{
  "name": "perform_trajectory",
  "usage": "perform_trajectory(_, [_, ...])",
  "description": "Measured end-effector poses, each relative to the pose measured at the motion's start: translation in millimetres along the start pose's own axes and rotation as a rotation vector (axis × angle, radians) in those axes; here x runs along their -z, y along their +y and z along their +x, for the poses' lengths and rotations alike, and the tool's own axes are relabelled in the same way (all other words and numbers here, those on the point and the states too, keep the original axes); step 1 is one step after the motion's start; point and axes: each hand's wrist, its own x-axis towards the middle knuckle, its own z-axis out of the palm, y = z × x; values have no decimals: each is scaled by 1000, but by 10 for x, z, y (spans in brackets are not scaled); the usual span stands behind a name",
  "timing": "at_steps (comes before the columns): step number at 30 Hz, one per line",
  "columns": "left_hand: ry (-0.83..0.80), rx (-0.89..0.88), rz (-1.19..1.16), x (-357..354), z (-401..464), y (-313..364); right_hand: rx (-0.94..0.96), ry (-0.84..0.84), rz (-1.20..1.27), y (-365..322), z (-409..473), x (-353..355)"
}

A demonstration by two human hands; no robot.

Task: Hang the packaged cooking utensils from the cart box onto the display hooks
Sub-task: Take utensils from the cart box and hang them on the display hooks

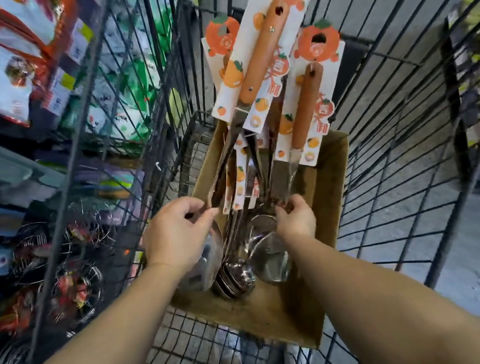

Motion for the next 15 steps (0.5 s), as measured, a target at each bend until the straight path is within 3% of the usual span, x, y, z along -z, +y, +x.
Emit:
perform_trajectory(7, [41, -2, -31, 263, -262, 233, 81, -25, -10, -151, -649, 333])
perform_trajectory(15, [129, -48, -75, 930, -1052, 772, 341, -83, -100, -564, -1721, 1071])
